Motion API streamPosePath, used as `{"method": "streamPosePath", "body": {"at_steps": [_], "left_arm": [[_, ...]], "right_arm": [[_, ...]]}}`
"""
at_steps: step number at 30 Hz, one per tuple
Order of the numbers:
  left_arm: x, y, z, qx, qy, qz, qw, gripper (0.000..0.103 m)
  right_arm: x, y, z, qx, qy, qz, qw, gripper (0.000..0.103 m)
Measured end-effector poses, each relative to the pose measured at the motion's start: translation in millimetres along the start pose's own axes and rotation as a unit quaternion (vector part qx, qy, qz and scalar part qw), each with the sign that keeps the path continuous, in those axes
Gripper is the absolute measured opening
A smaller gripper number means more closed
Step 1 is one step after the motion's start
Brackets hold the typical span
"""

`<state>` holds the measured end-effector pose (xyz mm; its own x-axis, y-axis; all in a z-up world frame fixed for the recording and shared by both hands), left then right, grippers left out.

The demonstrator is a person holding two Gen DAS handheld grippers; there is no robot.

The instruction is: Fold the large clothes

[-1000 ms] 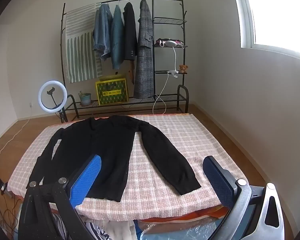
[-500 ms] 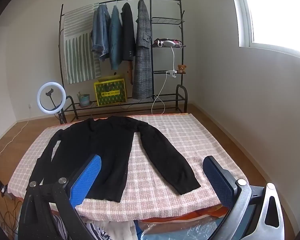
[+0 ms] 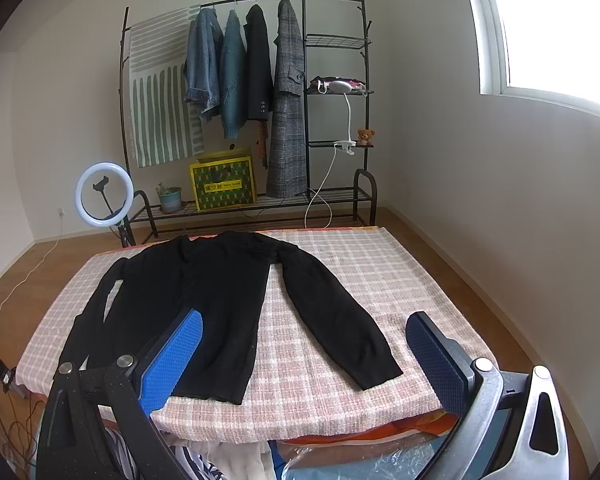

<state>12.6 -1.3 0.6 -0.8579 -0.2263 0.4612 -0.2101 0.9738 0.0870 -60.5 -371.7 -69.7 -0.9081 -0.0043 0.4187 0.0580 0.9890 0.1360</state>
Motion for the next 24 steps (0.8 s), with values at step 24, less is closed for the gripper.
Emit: {"method": "streamPosePath", "body": {"at_steps": [24], "left_arm": [[1.6,-2.3,-6.6,0.003,0.000,0.000,1.0000,0.103]], "right_arm": [[0.9,4.7,1.6,0.010,0.000,0.003,1.000,0.103]]}}
Point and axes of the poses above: each gripper's, at about its wrist camera, not at the fingertips, and x roughly against the way its jaws point, y to its left, z to its underside, the point moved 1 cm from there along -x, roughly the way its jaws point, and after that the axes turned 13 degrees about -z, right-handed, at the moved point
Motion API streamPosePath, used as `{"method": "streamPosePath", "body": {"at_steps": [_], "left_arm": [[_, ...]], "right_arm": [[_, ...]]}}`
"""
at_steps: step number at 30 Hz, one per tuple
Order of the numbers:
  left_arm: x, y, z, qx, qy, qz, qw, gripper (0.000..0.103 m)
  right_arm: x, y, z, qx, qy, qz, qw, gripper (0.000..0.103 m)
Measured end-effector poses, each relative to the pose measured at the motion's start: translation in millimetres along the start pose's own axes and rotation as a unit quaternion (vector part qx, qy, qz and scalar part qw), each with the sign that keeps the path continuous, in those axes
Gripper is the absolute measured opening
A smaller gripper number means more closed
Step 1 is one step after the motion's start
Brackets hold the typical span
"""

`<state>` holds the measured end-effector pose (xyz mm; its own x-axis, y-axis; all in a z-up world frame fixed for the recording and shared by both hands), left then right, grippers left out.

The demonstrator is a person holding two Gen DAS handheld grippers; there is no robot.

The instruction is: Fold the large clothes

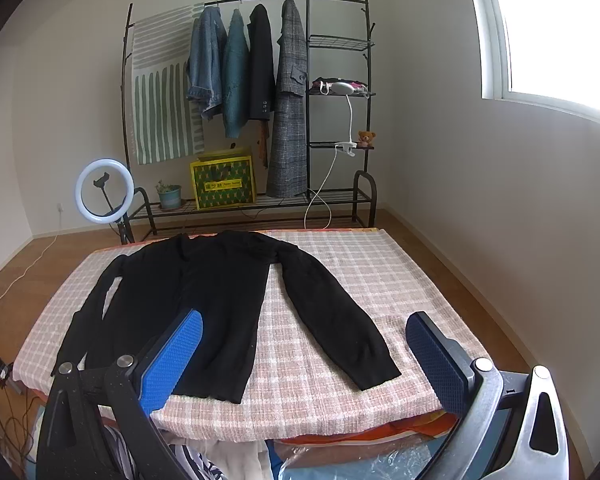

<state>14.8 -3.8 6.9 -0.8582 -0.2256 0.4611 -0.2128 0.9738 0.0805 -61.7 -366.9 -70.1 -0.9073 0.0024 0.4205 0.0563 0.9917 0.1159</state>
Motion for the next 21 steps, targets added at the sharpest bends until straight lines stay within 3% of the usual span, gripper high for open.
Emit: {"method": "streamPosePath", "body": {"at_steps": [21], "left_arm": [[2.6,2.6,-5.0,0.002,-0.001,0.000,1.0000,0.103]], "right_arm": [[2.9,5.2,-3.0,0.008,0.000,0.000,1.000,0.103]]}}
Point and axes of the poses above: each gripper's, at about its wrist camera, not at the fingertips, and x roughly against the way its jaws point, y to its left, z to its underside, the point moved 1 cm from there along -x, roughly the way its jaws point, and after that the axes turned 13 degrees about -z, right-handed, at the moved point
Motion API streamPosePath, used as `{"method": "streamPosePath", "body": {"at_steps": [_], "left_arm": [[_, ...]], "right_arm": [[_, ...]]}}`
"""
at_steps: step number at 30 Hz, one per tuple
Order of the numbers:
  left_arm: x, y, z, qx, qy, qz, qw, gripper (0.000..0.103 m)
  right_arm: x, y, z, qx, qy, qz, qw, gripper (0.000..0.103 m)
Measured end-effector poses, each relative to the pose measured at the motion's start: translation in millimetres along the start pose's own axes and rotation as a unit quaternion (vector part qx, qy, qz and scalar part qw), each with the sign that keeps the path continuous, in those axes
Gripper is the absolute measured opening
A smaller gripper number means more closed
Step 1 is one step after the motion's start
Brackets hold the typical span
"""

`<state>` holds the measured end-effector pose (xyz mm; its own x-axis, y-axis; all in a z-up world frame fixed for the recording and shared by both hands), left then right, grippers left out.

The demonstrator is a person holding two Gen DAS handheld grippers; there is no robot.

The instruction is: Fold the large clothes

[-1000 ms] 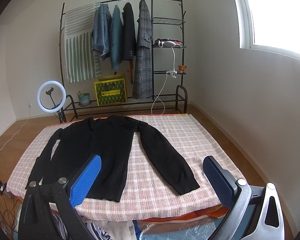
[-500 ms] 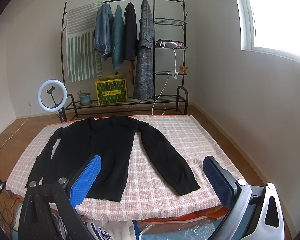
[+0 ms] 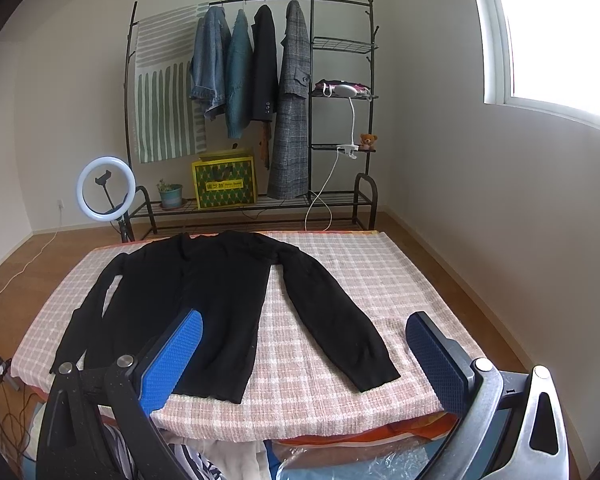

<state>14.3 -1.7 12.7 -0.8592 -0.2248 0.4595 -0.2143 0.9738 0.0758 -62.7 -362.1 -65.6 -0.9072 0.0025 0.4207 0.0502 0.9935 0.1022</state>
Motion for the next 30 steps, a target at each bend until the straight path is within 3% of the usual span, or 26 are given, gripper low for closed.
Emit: {"method": "streamPosePath", "body": {"at_steps": [15,23,27,30], "left_arm": [[-8.1,8.2,-9.0,0.002,0.005,-0.014,0.9999,0.103],[-34.2,23.8,5.3,-0.003,0.001,-0.037,0.9993,0.103],[-49.6,30.5,9.9,-0.027,-0.020,-0.063,0.9975,0.103],[-69.2,39.6,12.3,-0.029,-0.019,-0.059,0.9977,0.102]], "right_arm": [[-11.6,11.5,1.8,0.010,0.006,-0.006,1.000,0.103],[-33.0,16.8,-11.5,0.026,-0.002,-0.027,0.999,0.103],[-50.0,21.0,-28.4,0.044,-0.013,-0.026,0.999,0.103],[-65.5,21.5,-39.3,0.054,-0.019,-0.022,0.998,0.103]]}}
Point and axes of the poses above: each gripper's, at about its wrist camera, not at the fingertips, and x roughly against the way its jaws point, y to its left, z to its underside, the point moved 1 cm from there along -x, roughly the way its jaws point, and after that the axes turned 13 degrees about -z, right-handed, at the moved point
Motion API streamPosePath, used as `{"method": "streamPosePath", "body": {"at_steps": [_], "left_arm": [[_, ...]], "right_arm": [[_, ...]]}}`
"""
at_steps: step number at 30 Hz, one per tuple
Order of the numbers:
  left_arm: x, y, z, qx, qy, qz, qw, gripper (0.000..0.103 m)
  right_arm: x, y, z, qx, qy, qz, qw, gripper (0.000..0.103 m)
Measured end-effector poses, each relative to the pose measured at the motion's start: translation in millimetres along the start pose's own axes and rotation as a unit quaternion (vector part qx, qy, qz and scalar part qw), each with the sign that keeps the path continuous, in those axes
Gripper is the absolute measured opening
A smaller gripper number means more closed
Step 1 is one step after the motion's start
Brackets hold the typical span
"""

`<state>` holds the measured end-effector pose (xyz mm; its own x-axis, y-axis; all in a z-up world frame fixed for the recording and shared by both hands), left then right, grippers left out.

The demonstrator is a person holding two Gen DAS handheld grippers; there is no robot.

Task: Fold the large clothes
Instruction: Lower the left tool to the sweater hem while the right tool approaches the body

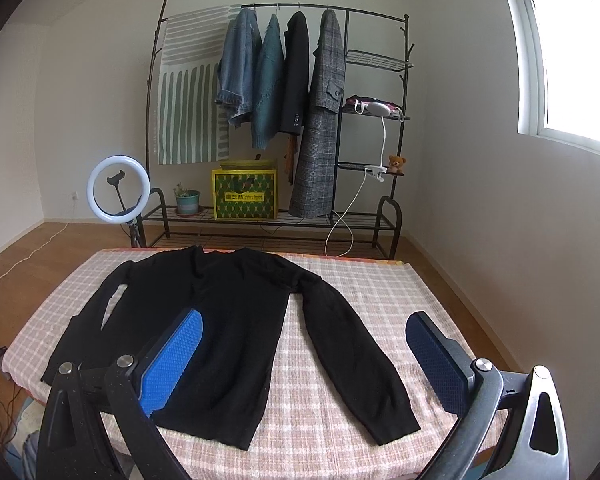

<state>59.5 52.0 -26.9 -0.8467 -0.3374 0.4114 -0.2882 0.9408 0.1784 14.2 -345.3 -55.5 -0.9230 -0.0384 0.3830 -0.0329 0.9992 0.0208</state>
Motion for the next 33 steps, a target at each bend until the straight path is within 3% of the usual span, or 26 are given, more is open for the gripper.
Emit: {"method": "streamPosePath", "body": {"at_steps": [2,7,14,16,18,22,28,33], "left_arm": [[-17.7,5.1,1.8,0.009,0.011,0.010,0.9999,0.097],[-67.0,18.2,6.8,0.038,0.069,0.040,0.9961,0.068],[-116.5,38.8,-2.5,0.059,0.116,0.036,0.9909,0.057],[-127.2,46.8,-5.8,0.080,0.130,0.042,0.9874,0.056],[-134.4,52.9,-6.3,0.090,0.138,0.044,0.9854,0.049],[-152.4,51.1,3.6,0.097,0.163,0.056,0.9802,0.048],[-186.0,42.1,53.7,0.104,0.219,0.086,0.9663,0.048],[-216.4,38.0,103.8,0.103,0.268,0.094,0.9532,0.045]], "right_arm": [[-10.4,-0.5,-4.6,0.009,-0.007,0.003,1.000,0.103],[-41.6,-0.3,-13.8,0.053,-0.018,0.029,0.998,0.103],[-82.2,-20.7,-37.0,0.046,0.009,0.043,0.998,0.093],[-86.8,-24.2,-43.4,0.030,0.016,0.026,0.999,0.092],[-89.3,-21.3,-49.9,0.015,0.020,0.005,1.000,0.092],[-87.1,-0.9,-61.0,-0.004,0.019,-0.038,0.999,0.084],[-101.1,63.3,-74.0,0.005,0.041,-0.127,0.991,0.070],[-138.8,124.4,-96.1,0.005,0.062,-0.196,0.979,0.059]]}}
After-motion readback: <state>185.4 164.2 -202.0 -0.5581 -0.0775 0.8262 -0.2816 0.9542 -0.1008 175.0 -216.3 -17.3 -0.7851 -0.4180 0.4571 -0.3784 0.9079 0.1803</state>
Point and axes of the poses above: each gripper's, at about its wrist camera, not at the fingertips, and x roughly against the way its jaws point, y to its left, z to its underside, the point moved 1 cm from there along -x, roughly the way its jaws point, and after that the axes turned 13 degrees about -z, right-handed, at the moved point
